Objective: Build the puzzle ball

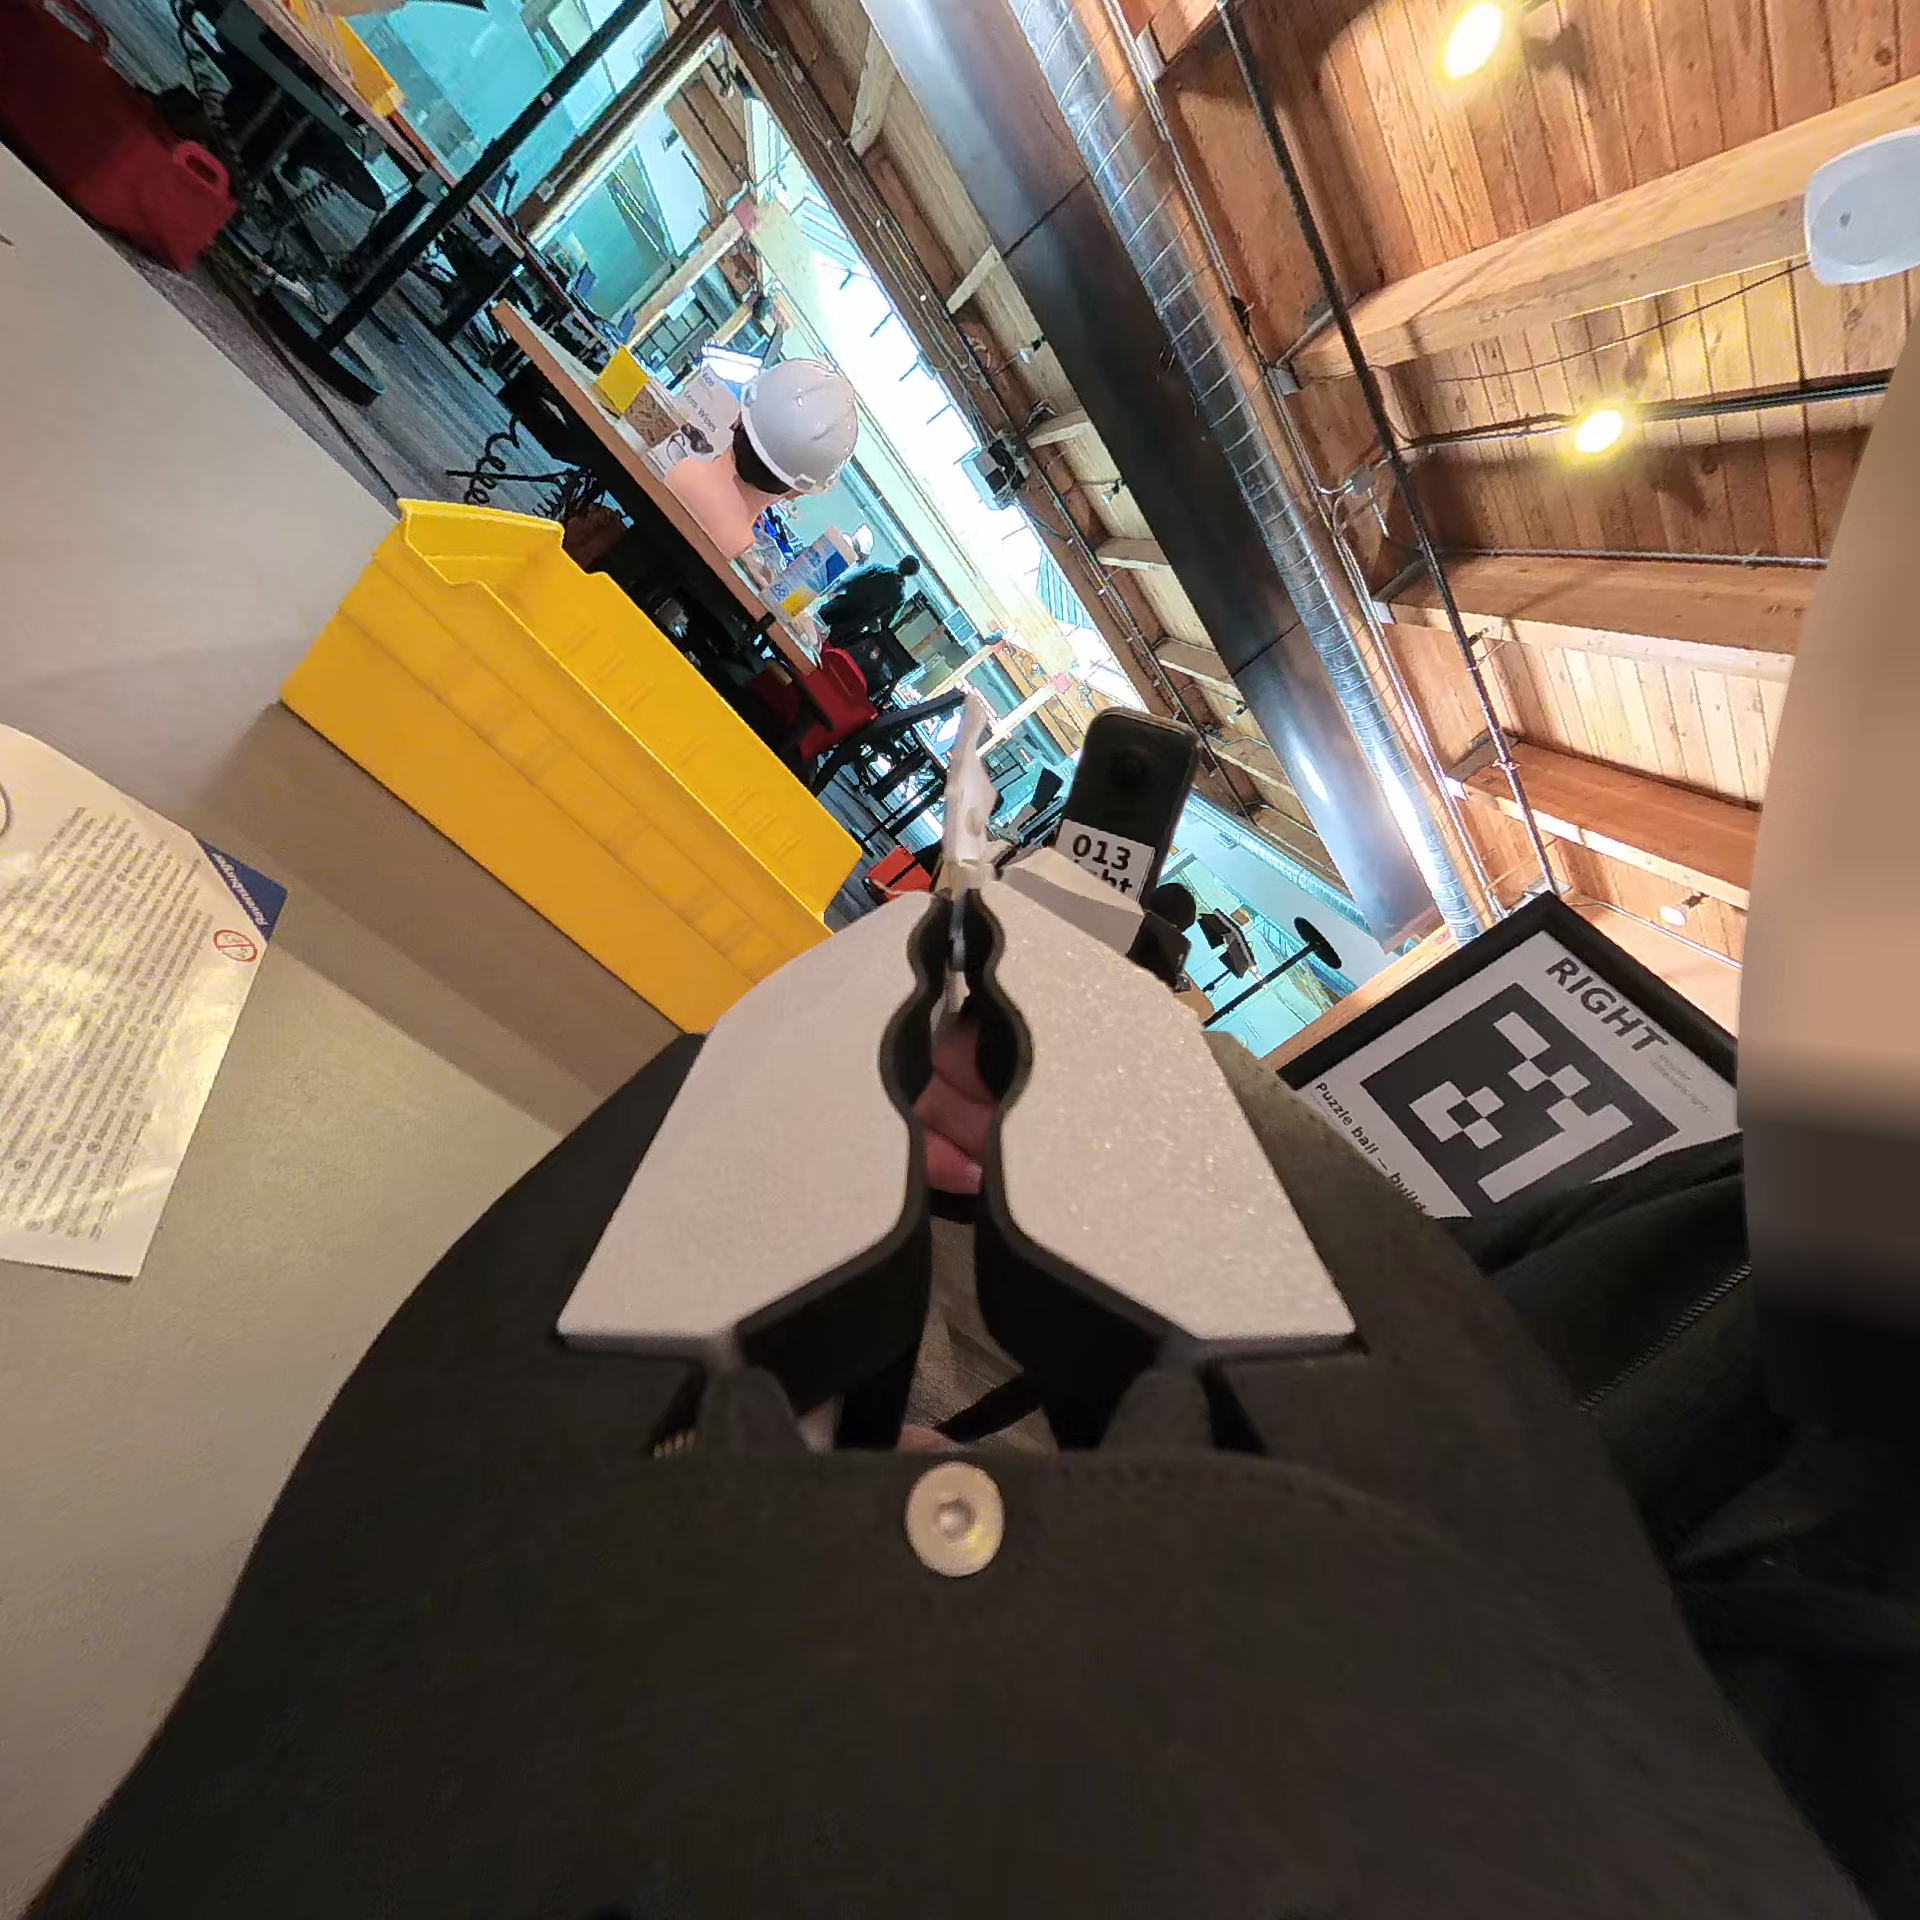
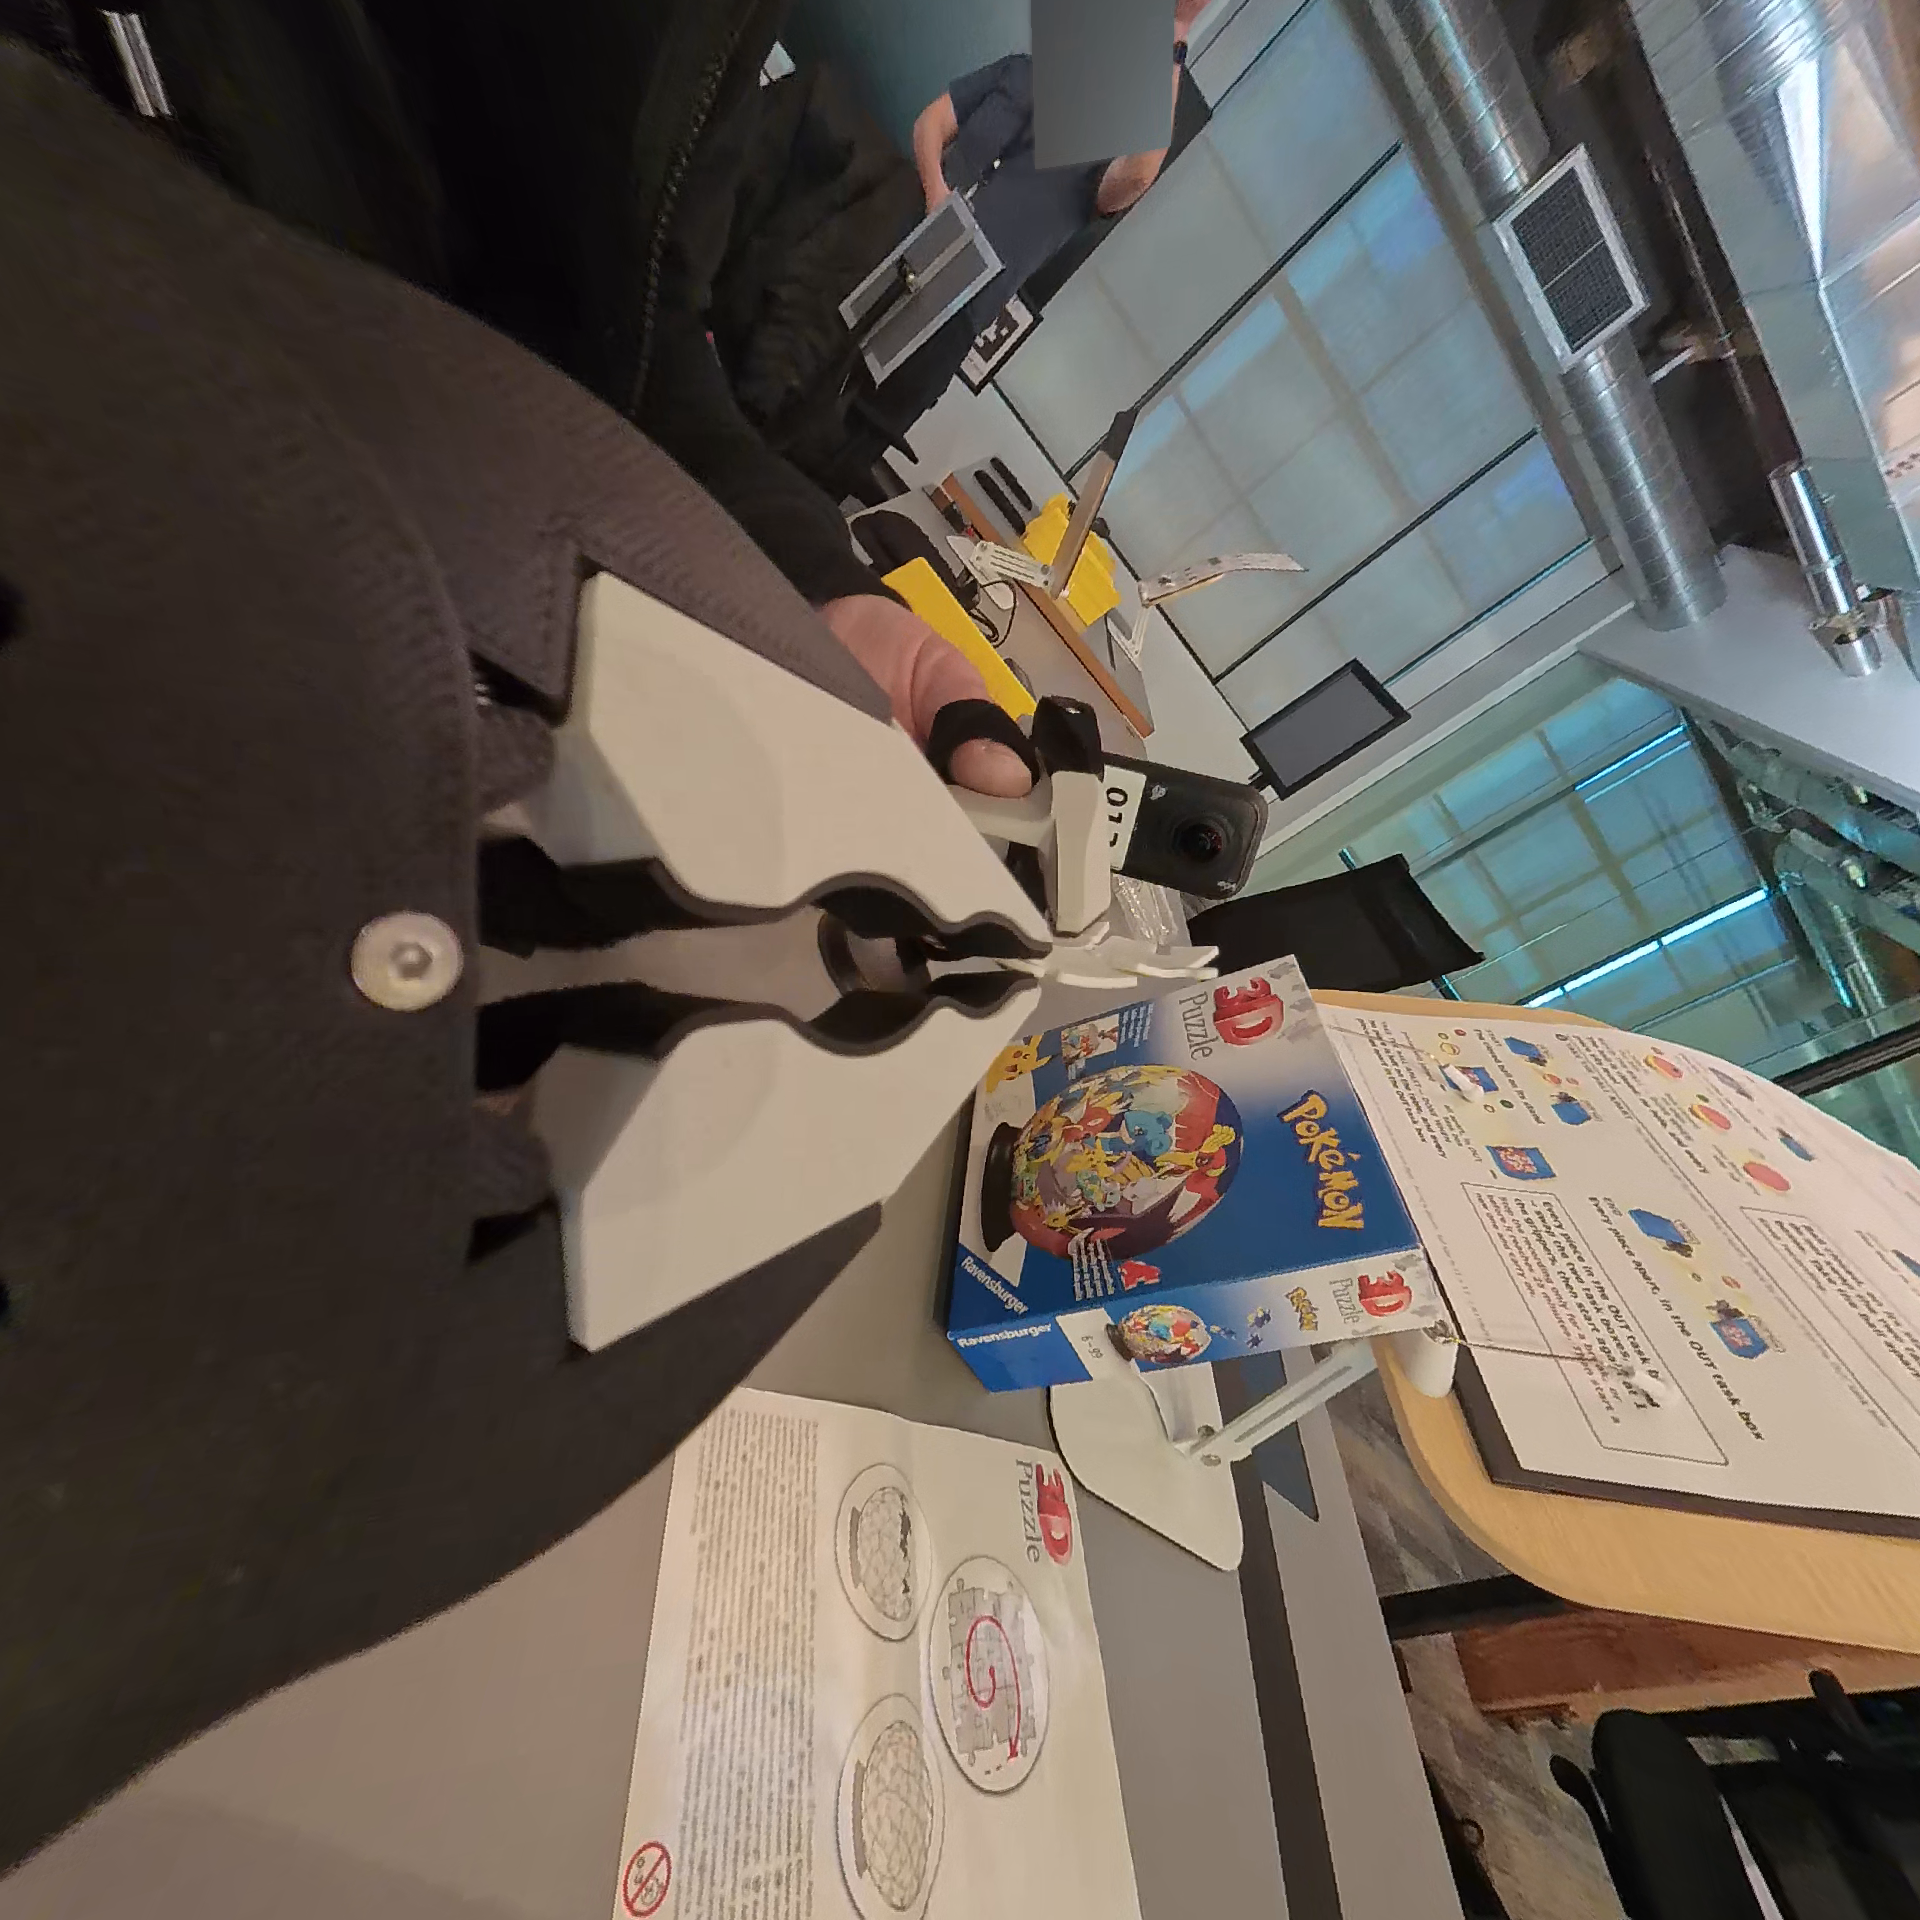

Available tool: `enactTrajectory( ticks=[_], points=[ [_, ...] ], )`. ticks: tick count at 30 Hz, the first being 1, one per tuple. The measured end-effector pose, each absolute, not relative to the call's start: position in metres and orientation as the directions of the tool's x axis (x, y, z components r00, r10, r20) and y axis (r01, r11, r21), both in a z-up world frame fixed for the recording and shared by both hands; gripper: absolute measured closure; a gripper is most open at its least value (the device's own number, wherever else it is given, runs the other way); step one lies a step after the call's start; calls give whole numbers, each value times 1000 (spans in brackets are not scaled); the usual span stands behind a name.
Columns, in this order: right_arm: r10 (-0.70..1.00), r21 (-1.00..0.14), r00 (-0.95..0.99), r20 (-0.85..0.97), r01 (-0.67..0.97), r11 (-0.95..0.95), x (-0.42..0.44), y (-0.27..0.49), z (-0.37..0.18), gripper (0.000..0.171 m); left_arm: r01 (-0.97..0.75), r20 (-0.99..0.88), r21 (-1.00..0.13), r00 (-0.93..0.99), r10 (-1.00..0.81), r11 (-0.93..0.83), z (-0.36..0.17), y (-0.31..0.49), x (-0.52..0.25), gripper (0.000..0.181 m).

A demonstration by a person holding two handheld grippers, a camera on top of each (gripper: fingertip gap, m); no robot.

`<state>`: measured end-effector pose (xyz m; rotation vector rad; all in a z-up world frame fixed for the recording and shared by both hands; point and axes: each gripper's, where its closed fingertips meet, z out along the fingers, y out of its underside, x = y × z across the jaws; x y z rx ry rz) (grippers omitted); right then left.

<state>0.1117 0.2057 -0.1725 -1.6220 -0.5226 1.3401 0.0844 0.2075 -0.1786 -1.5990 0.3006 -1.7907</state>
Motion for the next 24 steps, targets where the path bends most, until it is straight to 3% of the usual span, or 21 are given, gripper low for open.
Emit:
enactTrajectory(
  ticks=[15, 24],
  points=[
    [788, -836, 286, -545, -247, -489, 112, 206, -174, 171, 333, 734, -653, 58, -676, -680, -174, 208, 86, 178],
    [746, -821, 346, -569, -190, -538, 109, 210, -206, 171, 274, 809, -584, 128, -573, -764, -208, 215, 81, 172]
  ],
)
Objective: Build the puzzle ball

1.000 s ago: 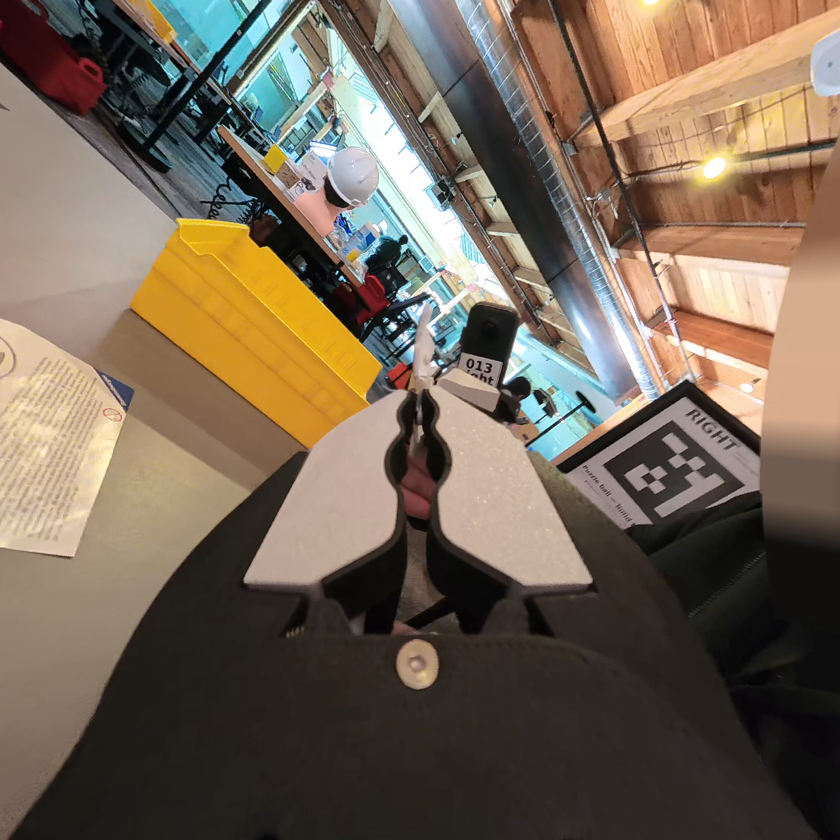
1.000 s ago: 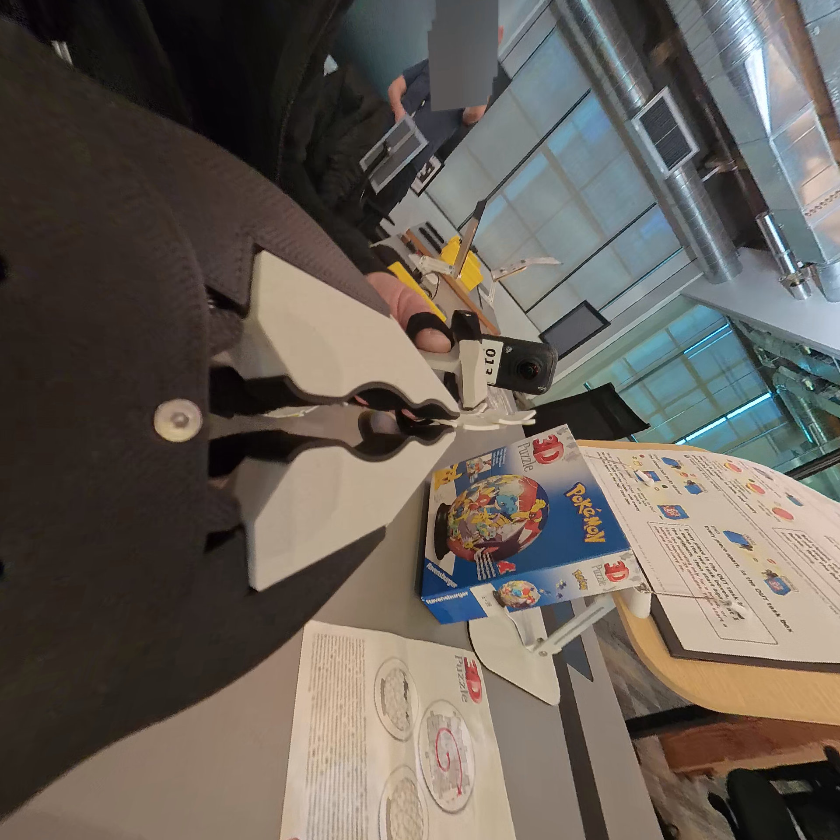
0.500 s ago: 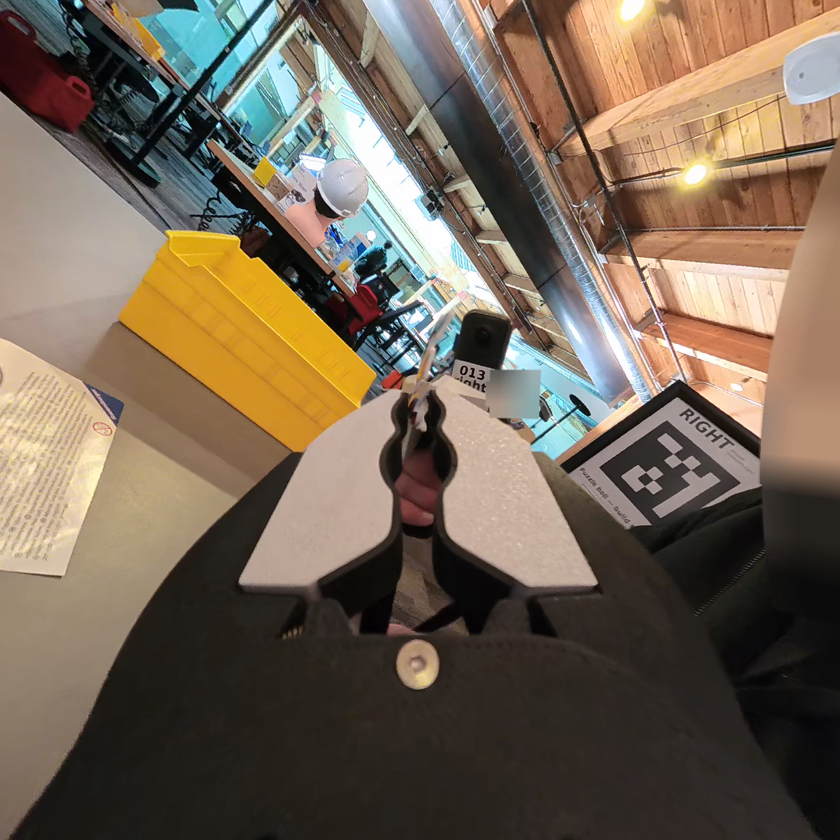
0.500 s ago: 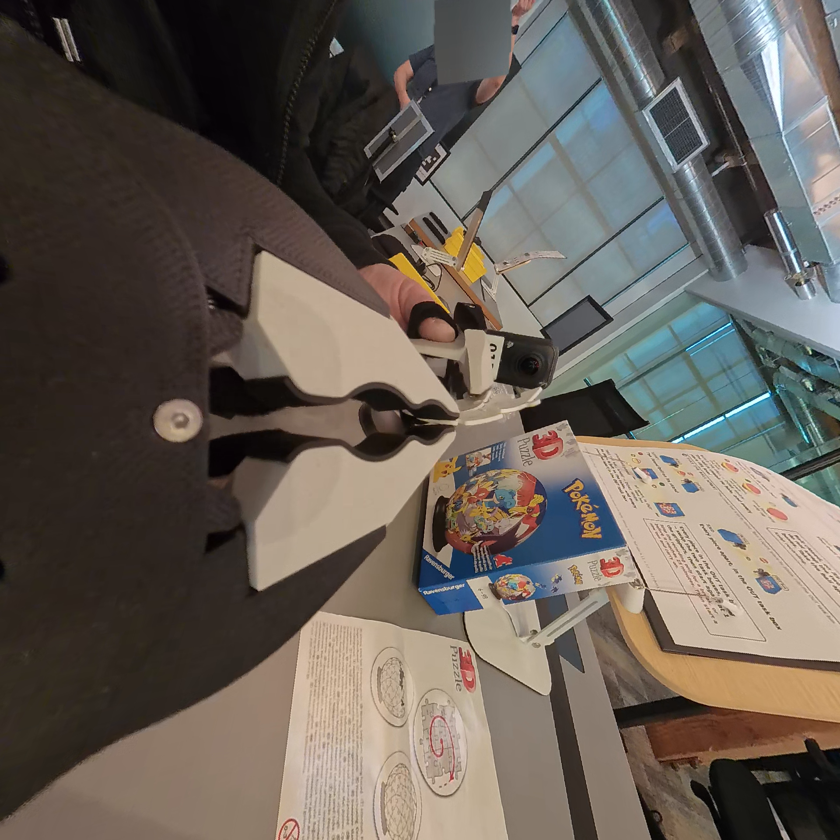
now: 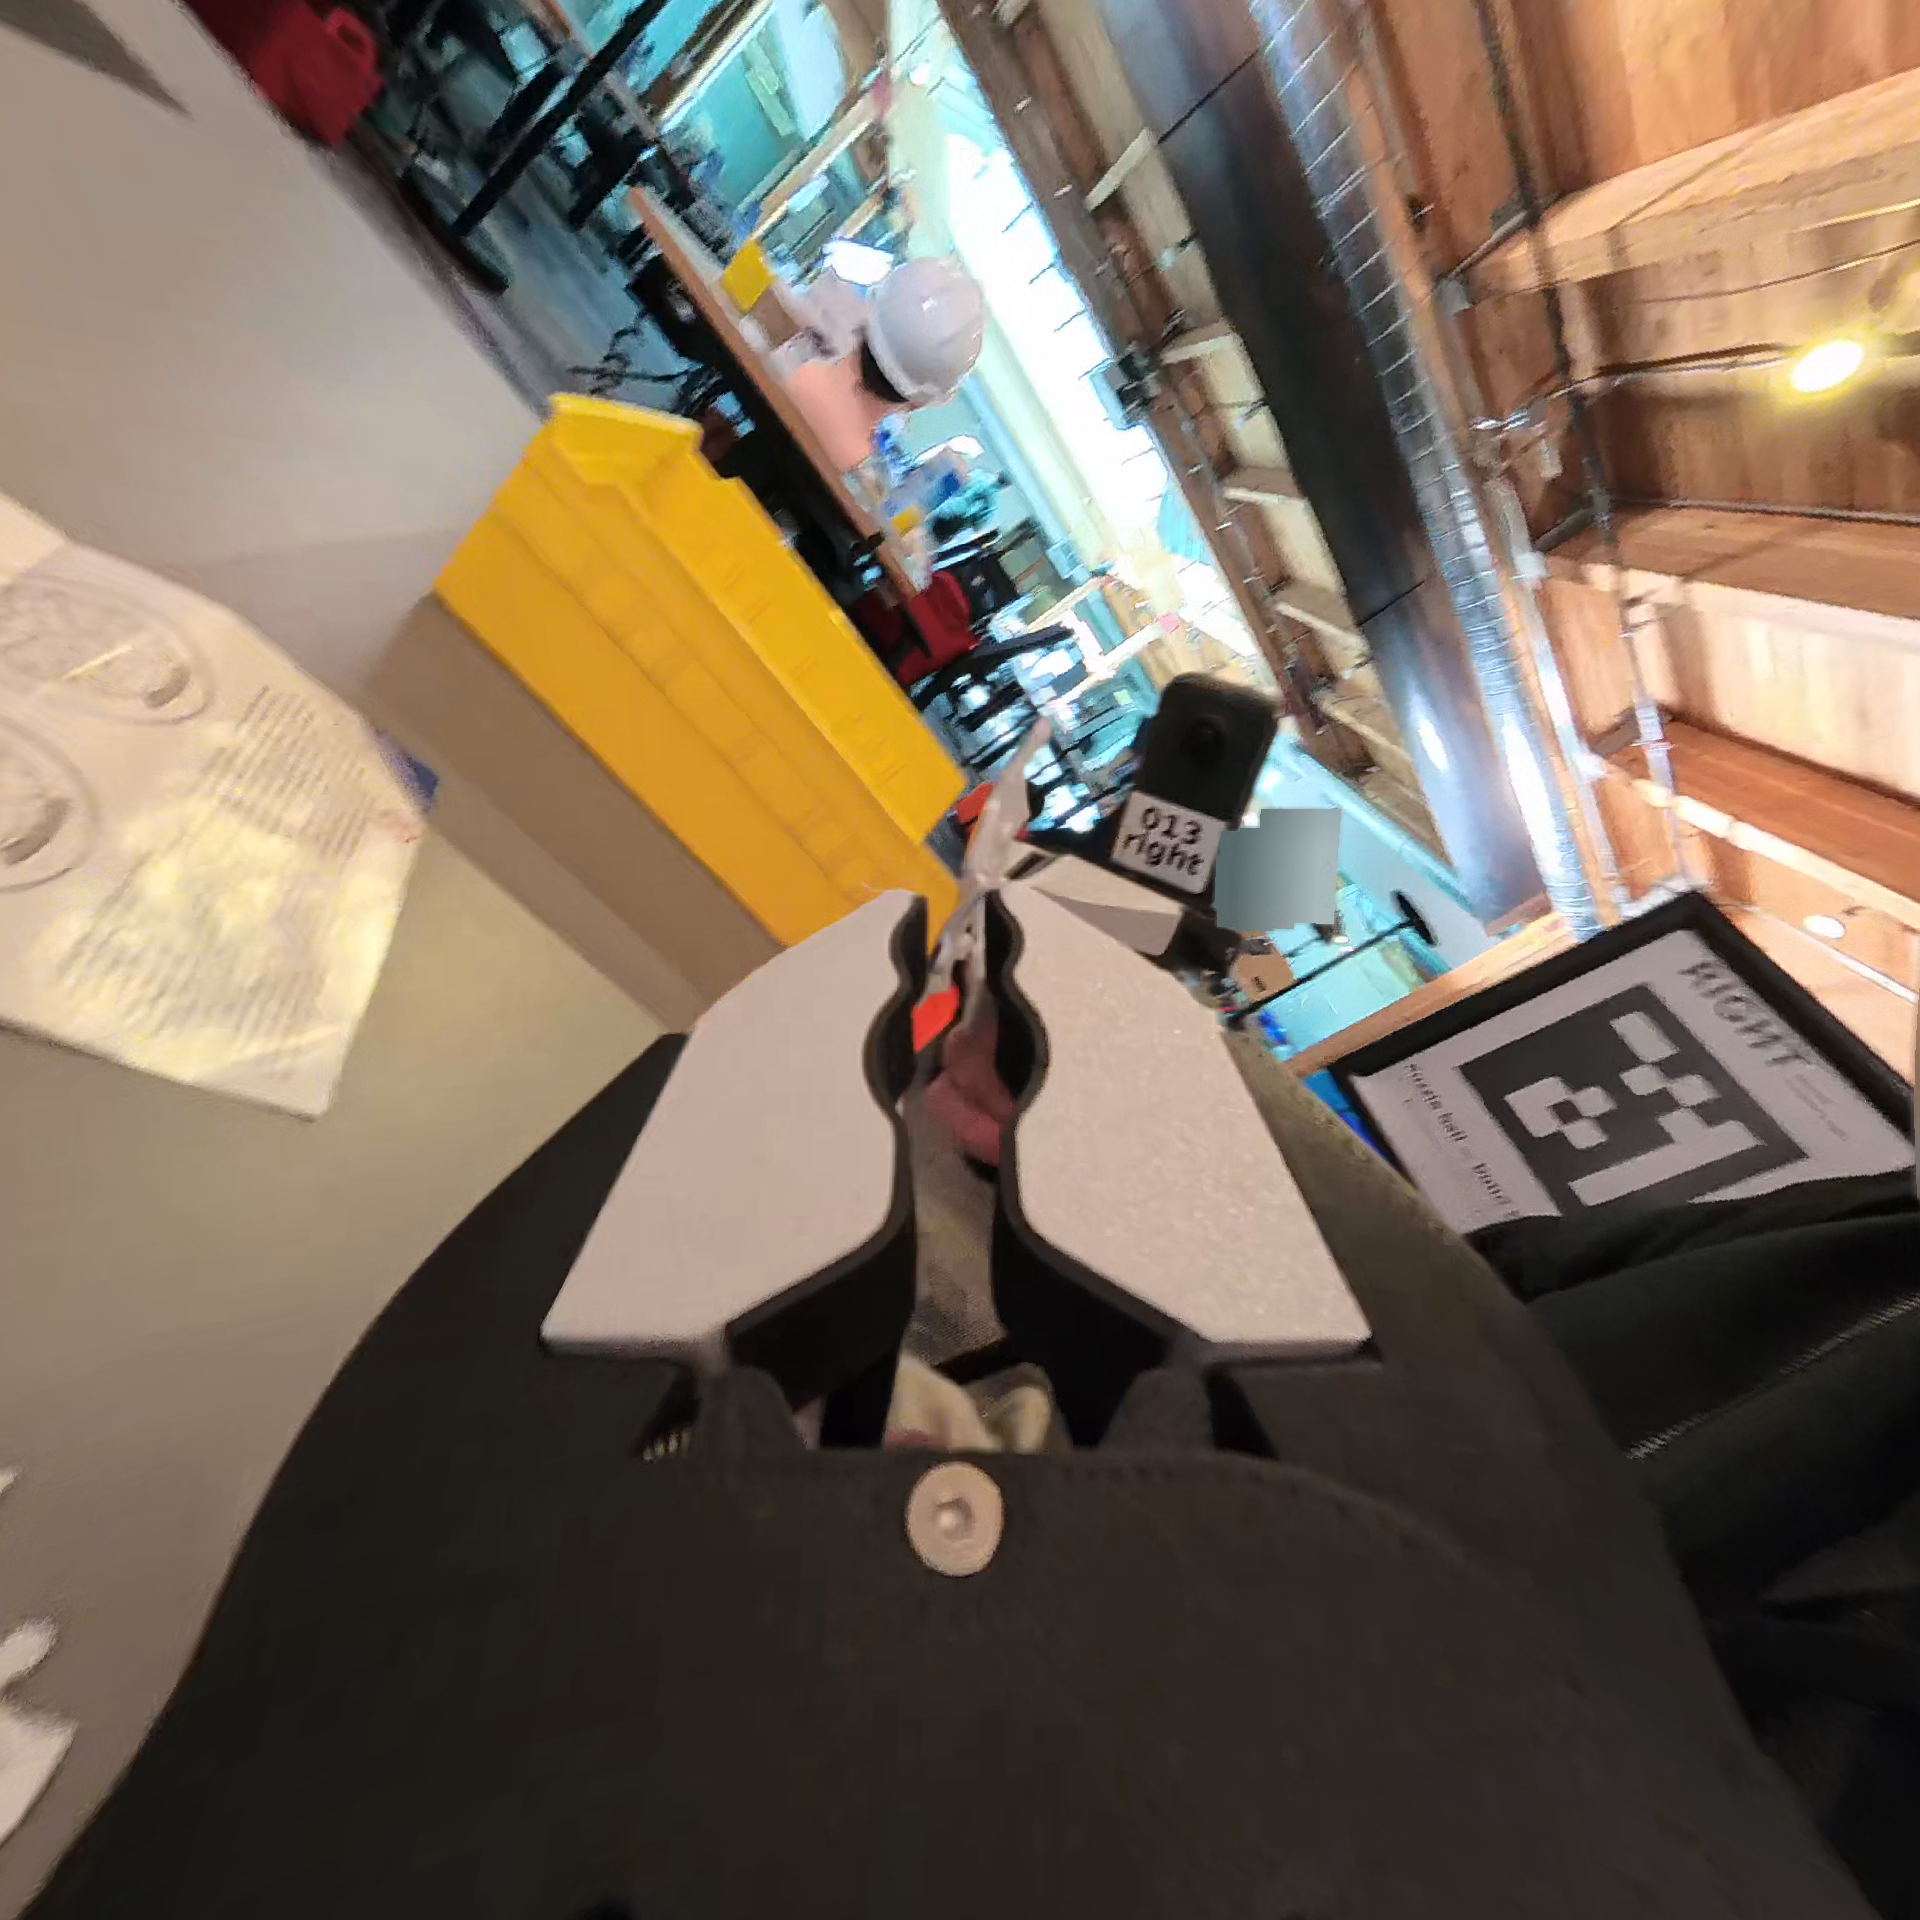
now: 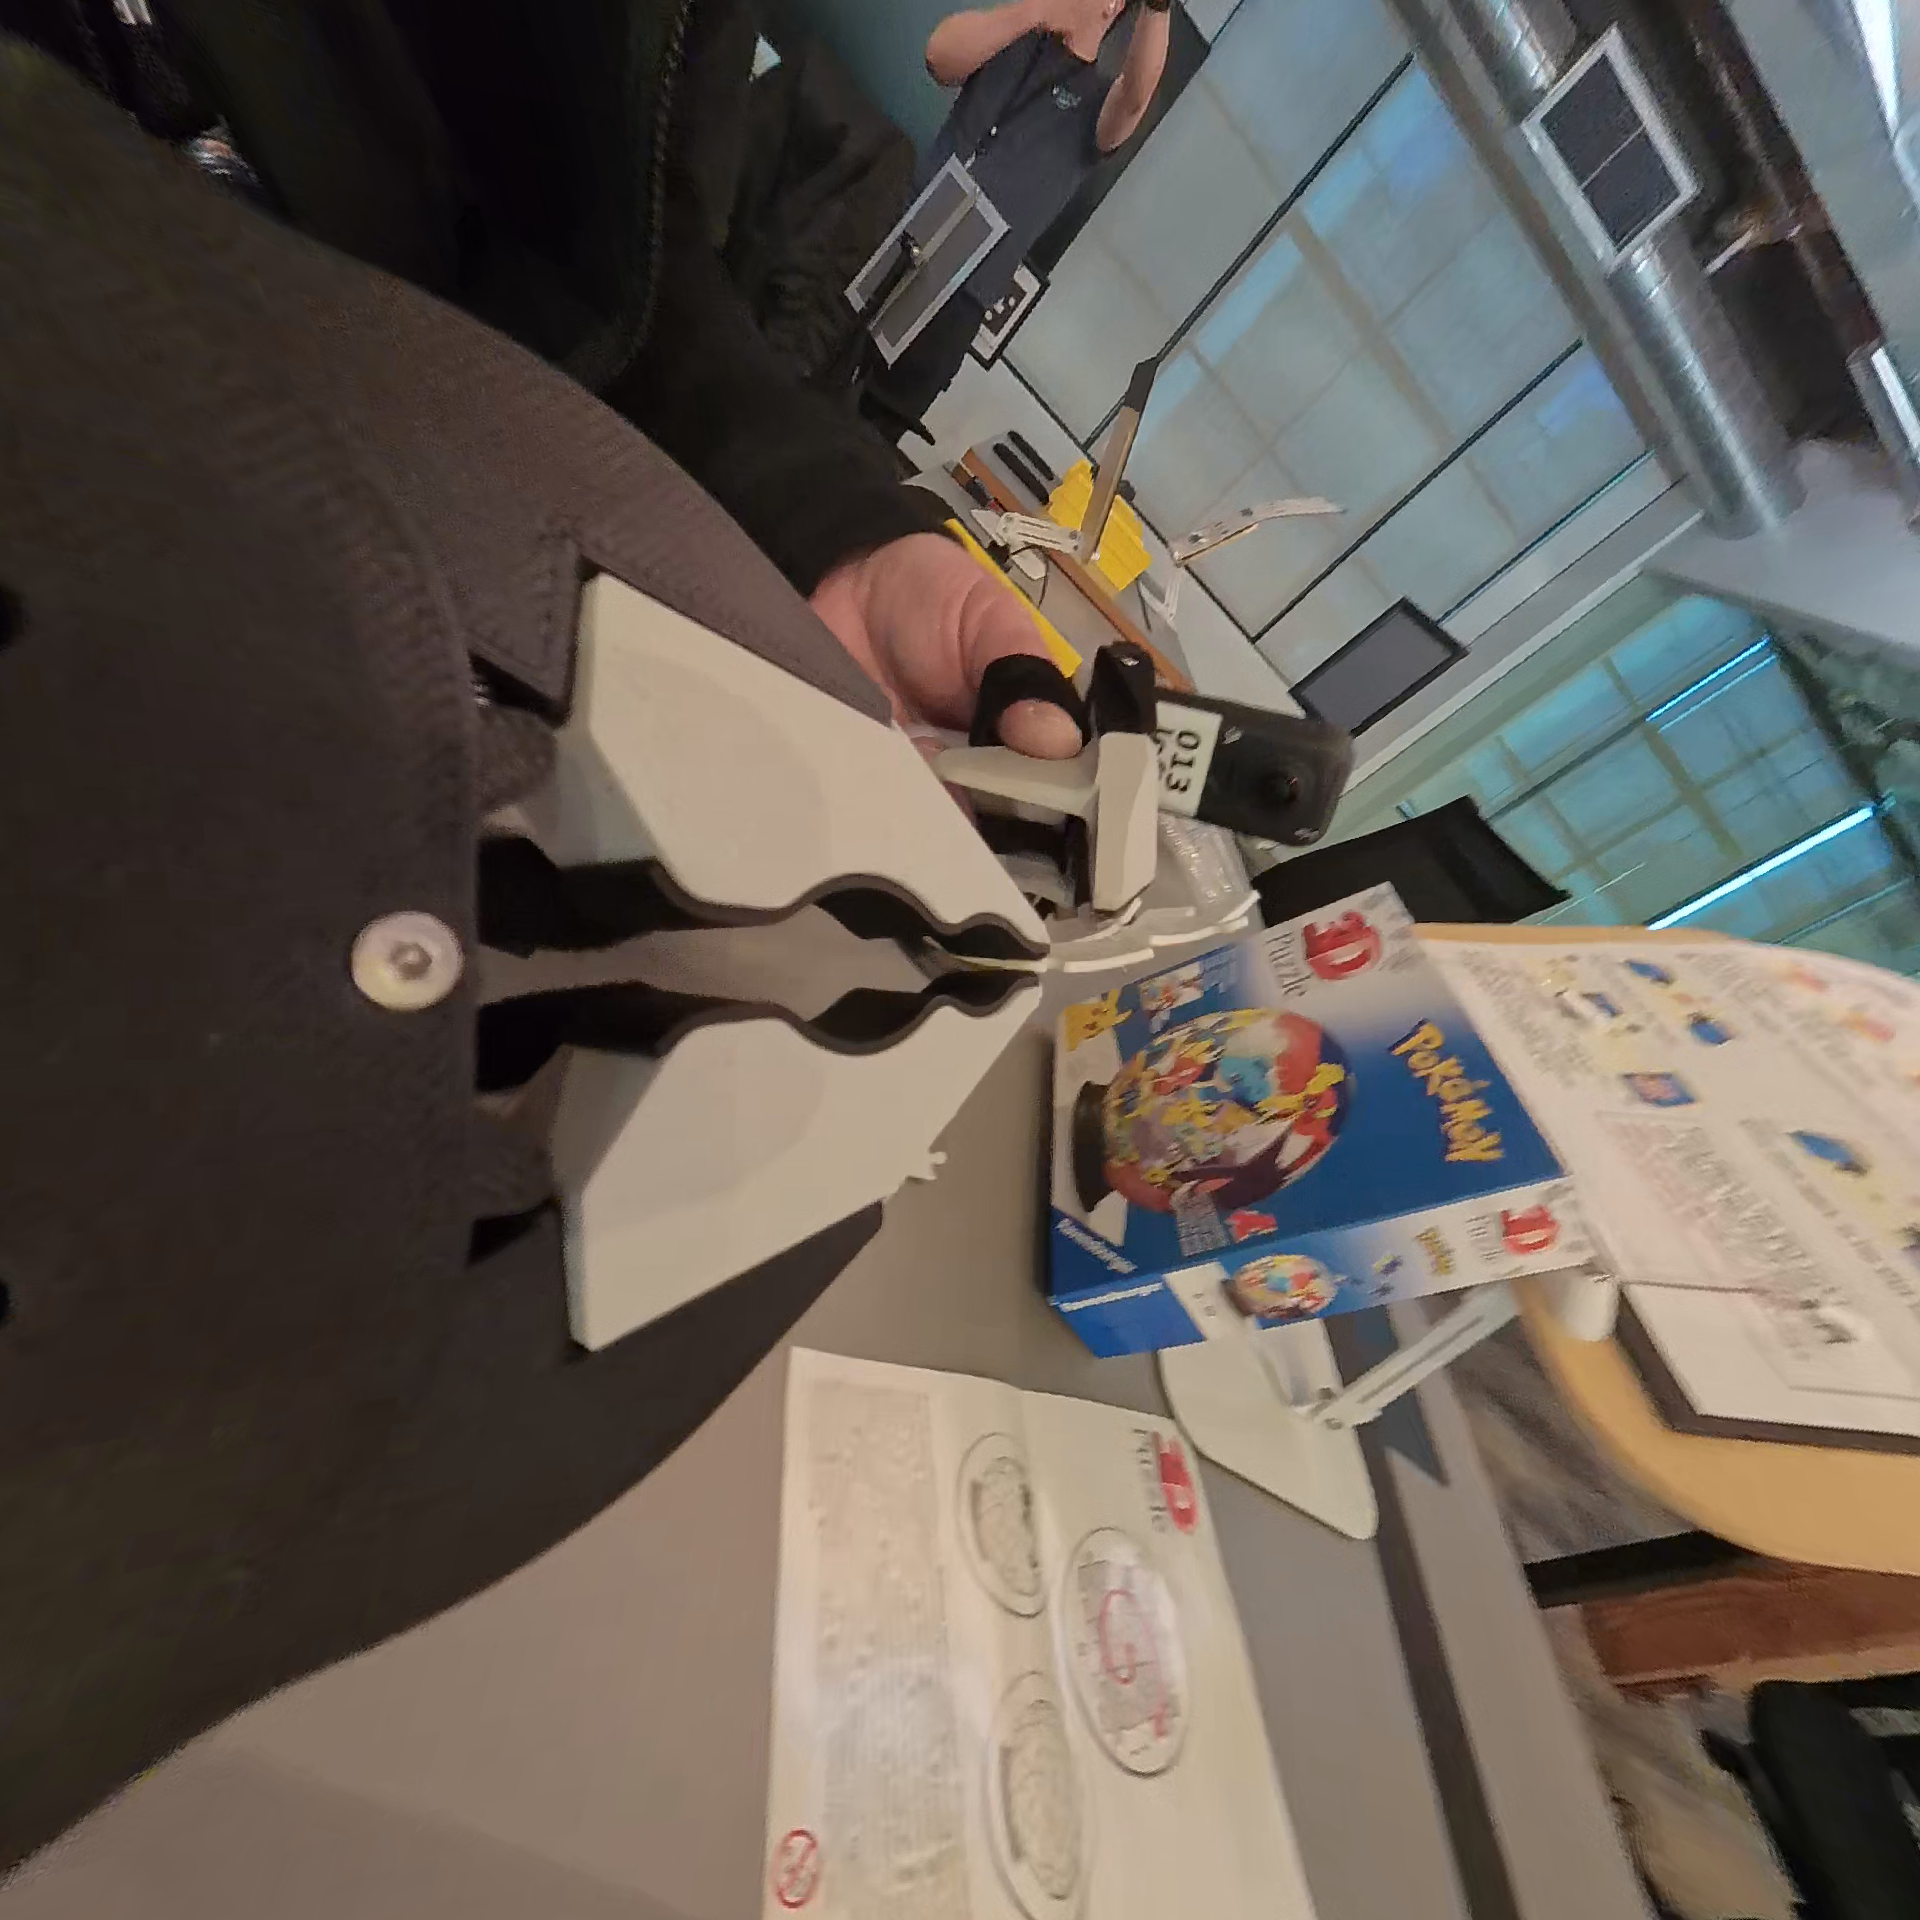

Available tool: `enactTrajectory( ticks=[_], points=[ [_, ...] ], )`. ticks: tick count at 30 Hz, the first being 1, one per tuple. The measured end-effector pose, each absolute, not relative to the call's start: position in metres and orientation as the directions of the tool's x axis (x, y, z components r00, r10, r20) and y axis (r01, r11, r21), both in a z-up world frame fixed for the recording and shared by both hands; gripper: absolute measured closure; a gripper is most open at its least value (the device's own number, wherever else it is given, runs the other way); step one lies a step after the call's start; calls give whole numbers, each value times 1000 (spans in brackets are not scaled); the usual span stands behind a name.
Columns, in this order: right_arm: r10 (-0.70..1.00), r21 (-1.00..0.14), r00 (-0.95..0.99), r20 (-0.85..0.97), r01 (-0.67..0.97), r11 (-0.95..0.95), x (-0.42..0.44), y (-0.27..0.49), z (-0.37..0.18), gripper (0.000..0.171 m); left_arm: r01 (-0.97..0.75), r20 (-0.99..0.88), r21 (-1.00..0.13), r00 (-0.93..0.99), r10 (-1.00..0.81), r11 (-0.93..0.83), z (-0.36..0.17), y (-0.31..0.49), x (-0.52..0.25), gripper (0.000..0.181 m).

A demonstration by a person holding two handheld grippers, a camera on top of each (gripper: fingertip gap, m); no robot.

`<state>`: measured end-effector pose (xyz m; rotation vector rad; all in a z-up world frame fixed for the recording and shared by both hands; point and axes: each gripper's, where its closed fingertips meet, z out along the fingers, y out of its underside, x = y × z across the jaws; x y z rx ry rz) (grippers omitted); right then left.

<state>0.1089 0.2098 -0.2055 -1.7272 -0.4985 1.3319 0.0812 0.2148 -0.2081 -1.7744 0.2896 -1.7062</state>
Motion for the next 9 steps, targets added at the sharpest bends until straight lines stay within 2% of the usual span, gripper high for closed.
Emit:
enactTrajectory(
  ticks=[2, 6, 9],
  points=[
    [715, -793, 355, -602, -153, -590, 107, 210, -224, 171, 245, 810, -587, 197, -553, -772, -223, 218, 73, 162],
    [658, -736, 394, -642, -78, -672, 103, 211, -262, 171, 98, 771, -609, 306, -558, -787, -248, 212, 60, 164],
    [623, -691, 424, -658, -8, -723, 98, 206, -291, 171, -153, 624, -668, 418, -660, -728, -271, 201, 53, 174]
  ],
)
